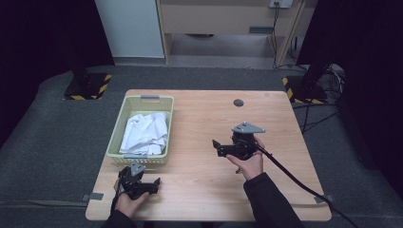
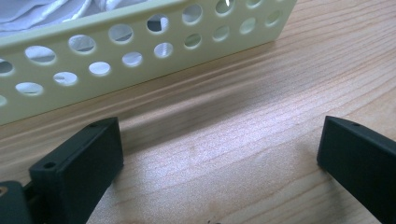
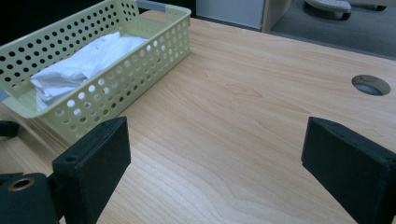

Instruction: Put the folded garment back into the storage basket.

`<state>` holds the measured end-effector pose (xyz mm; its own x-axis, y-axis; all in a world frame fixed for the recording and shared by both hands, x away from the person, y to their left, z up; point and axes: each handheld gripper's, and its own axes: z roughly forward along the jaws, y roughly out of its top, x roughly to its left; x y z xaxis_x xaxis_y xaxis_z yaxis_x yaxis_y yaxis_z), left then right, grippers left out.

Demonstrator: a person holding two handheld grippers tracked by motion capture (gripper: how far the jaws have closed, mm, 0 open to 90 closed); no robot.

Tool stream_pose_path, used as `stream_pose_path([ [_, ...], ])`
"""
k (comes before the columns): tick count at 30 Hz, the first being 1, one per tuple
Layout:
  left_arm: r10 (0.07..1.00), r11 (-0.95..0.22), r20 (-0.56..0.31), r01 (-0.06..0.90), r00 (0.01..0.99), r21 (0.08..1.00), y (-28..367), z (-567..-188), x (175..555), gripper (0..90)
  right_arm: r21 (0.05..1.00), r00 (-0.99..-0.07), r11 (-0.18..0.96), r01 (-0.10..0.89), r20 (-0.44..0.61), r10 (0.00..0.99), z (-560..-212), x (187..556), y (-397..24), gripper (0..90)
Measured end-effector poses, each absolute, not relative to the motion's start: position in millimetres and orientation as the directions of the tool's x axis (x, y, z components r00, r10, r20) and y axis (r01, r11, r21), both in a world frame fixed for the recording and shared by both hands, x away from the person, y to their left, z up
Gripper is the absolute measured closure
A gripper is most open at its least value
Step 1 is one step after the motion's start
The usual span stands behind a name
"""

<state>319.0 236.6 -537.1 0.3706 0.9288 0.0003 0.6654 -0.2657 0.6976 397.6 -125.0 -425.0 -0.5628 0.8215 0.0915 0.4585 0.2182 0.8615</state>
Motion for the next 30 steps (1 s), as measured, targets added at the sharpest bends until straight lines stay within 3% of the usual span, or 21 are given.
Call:
stream_pose_path([
  [30,0.929,-0.265,0.000,0.665,0.370,0.698,237,-537,319,0.0,0.830,-0.531,0.254,0.497,0.059,0.846,-456,378,-155,6.3],
])
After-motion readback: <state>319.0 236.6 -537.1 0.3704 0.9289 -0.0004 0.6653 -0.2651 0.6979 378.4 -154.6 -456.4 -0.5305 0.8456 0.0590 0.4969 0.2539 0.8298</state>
